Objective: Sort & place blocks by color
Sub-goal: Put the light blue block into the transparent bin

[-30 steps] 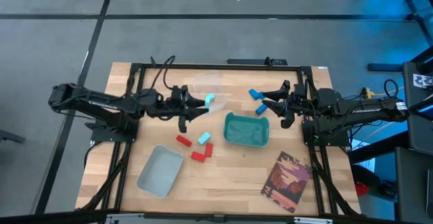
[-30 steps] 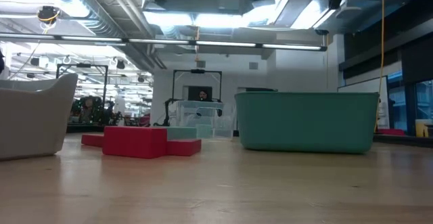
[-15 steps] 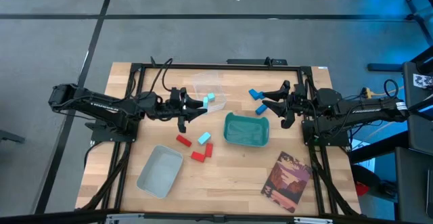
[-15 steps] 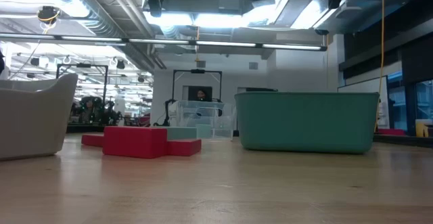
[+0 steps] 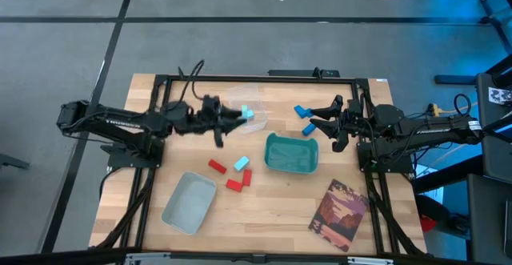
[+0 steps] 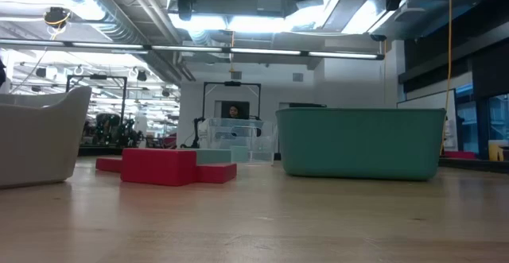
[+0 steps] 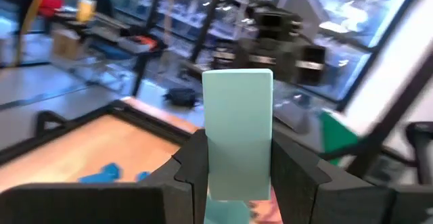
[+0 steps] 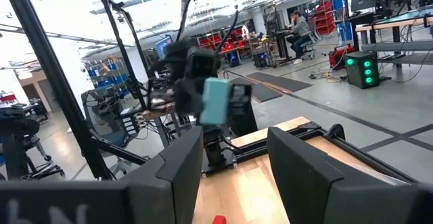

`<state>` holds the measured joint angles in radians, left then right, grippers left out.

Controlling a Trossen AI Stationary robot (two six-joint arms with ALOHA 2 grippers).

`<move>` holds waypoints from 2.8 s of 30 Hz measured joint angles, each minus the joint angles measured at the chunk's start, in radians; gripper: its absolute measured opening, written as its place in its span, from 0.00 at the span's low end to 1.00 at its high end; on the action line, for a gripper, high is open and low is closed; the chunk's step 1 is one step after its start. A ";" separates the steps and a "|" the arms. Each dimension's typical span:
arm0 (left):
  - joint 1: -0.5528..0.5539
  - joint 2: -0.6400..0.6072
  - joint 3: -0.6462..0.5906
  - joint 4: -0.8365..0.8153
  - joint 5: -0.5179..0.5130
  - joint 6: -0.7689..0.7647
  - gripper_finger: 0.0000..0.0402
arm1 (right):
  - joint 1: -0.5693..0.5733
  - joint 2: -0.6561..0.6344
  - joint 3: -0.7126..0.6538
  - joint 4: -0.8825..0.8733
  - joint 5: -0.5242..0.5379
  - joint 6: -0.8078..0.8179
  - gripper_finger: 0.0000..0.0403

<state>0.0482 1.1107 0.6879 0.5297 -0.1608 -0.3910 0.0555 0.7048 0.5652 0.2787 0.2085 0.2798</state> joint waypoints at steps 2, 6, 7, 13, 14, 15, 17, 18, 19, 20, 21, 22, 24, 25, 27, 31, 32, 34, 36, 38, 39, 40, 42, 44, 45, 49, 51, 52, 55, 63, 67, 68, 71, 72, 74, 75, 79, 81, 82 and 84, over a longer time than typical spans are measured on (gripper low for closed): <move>0.071 0.003 0.085 -0.177 0.036 0.001 0.28 | 0.000 0.000 0.000 0.000 0.000 0.000 0.42; 0.230 0.072 0.303 -0.578 0.120 0.069 0.28 | 0.000 0.000 0.000 0.000 0.000 0.000 0.42; 0.267 0.103 0.356 -0.664 0.136 0.093 0.28 | 0.000 0.000 0.000 -0.001 0.000 0.000 0.42; 0.444 0.319 0.601 -1.015 0.200 0.258 0.28 | 0.000 0.000 0.000 -0.005 0.000 0.003 0.42; 0.462 0.362 0.632 -1.056 0.201 0.282 0.28 | 0.000 0.000 0.000 -0.005 0.000 0.003 0.42; 0.476 0.403 0.659 -1.089 0.202 0.304 0.28 | 0.000 0.000 0.000 -0.006 0.000 0.003 0.42; 0.496 0.485 0.704 -1.147 0.204 0.345 0.28 | 0.000 0.000 0.000 -0.010 0.000 0.003 0.42; 0.502 0.525 0.721 -1.163 0.205 0.359 0.28 | 0.000 0.000 0.000 -0.012 0.000 0.003 0.42; 0.505 0.563 0.735 -1.175 0.208 0.373 0.28 | 0.000 0.000 0.000 -0.012 0.000 0.003 0.42; 0.507 0.600 0.745 -1.182 0.214 0.383 0.28 | 0.000 0.000 0.000 -0.012 0.000 0.003 0.42; 0.507 0.635 0.755 -1.190 0.218 0.391 0.28 | 0.000 0.000 0.000 -0.013 0.000 0.003 0.42; 0.506 0.667 0.764 -1.196 0.223 0.396 0.28 | 0.000 0.000 0.000 -0.013 0.000 0.003 0.42; 0.501 0.722 0.775 -1.199 0.224 0.398 0.28 | 0.000 0.000 0.000 -0.014 0.001 0.003 0.42; 0.498 0.743 0.776 -1.200 0.224 0.398 0.28 | 0.000 0.000 0.000 -0.014 0.001 0.003 0.42; 0.493 0.779 0.776 -1.201 0.217 0.398 0.28 | 0.000 0.000 0.000 -0.015 0.001 0.003 0.42; 0.486 0.830 0.776 -1.200 0.185 0.403 0.28 | 0.000 0.000 0.000 -0.016 0.008 0.003 0.42; 0.485 0.837 0.776 -1.200 0.184 0.408 0.28 | 0.000 0.000 0.000 -0.016 0.008 0.003 0.42; 0.481 0.852 0.776 -1.199 0.178 0.423 0.28 | 0.000 0.000 0.000 -0.016 0.009 0.003 0.42; 0.477 0.867 0.776 -1.201 0.158 0.433 0.28 | 0.000 0.000 0.000 -0.016 0.009 0.003 0.42; 0.472 0.880 0.776 -1.201 0.140 0.450 0.28 | 0.000 0.000 0.000 -0.016 0.009 0.003 0.42; 0.469 0.886 0.776 -1.202 0.137 0.454 0.28 | 0.000 0.000 0.000 -0.016 0.009 0.003 0.42; 0.466 0.892 0.776 -1.203 0.136 0.455 0.28 | 0.000 0.000 0.000 -0.016 0.009 0.003 0.42; 0.460 0.904 0.776 -1.203 0.126 0.456 0.28 | 0.000 0.000 0.000 -0.016 0.009 0.003 0.42; 0.454 0.912 0.776 -1.203 0.119 0.457 0.28 | 0.000 0.000 0.000 -0.016 0.009 0.003 0.42; 0.451 0.912 0.776 -1.203 0.116 0.457 0.28 | 0.000 0.000 0.000 -0.016 0.009 0.003 0.42; 0.445 0.912 0.776 -1.196 0.083 0.482 0.28 | 0.000 0.000 0.000 -0.016 0.009 0.004 0.42; 0.440 0.912 0.776 -1.195 0.068 0.497 0.28 | 0.000 0.000 0.000 -0.016 0.009 0.003 0.42; 0.440 0.912 0.776 -1.196 0.067 0.501 0.29 | 0.000 0.000 0.000 -0.016 0.009 0.003 0.42; 0.440 0.912 0.776 -1.195 0.068 0.503 0.34 | 0.000 0.000 0.000 -0.016 0.009 0.003 0.42; 0.440 0.912 0.776 -1.195 0.071 0.503 0.40 | 0.000 0.000 0.000 -0.016 0.009 0.003 0.42; 0.440 0.912 0.776 -1.195 0.112 0.506 0.40 | 0.000 0.000 0.000 -0.016 0.009 0.003 0.42; 0.440 0.912 0.776 -1.195 0.118 0.506 0.40 | 0.000 0.000 0.000 -0.016 0.009 0.003 0.42; 0.440 0.902 0.776 -1.203 0.122 0.506 0.40 | 0.000 0.000 0.000 -0.016 0.009 0.003 0.42; 0.440 0.895 0.776 -1.203 0.123 0.505 0.40 | 0.000 0.000 0.000 -0.016 0.009 0.003 0.42; 0.440 0.872 0.776 -1.207 0.123 0.502 0.40 | 0.000 0.000 0.000 -0.016 0.009 0.003 0.42; 0.440 0.862 0.777 -1.206 0.122 0.502 0.41 | 0.000 0.000 0.000 -0.016 0.009 0.003 0.42; 0.442 0.823 0.817 -1.255 0.109 0.501 0.41 | 0.000 0.000 0.000 -0.016 0.009 0.002 0.42; 0.441 0.795 0.857 -1.288 0.100 0.500 0.41 | 0.000 0.000 0.000 -0.016 0.009 0.001 0.42; 0.441 0.780 0.878 -1.312 0.100 0.498 0.41 | 0.000 0.000 0.000 -0.015 0.009 0.001 0.42; 0.437 0.748 0.920 -1.328 0.116 0.476 0.41 | 0.000 0.000 0.000 -0.015 0.009 0.002 0.42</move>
<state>0.4856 1.8588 1.6076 -0.7985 -0.0451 0.0849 0.0555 0.7044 0.5652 0.2636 0.2173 0.2815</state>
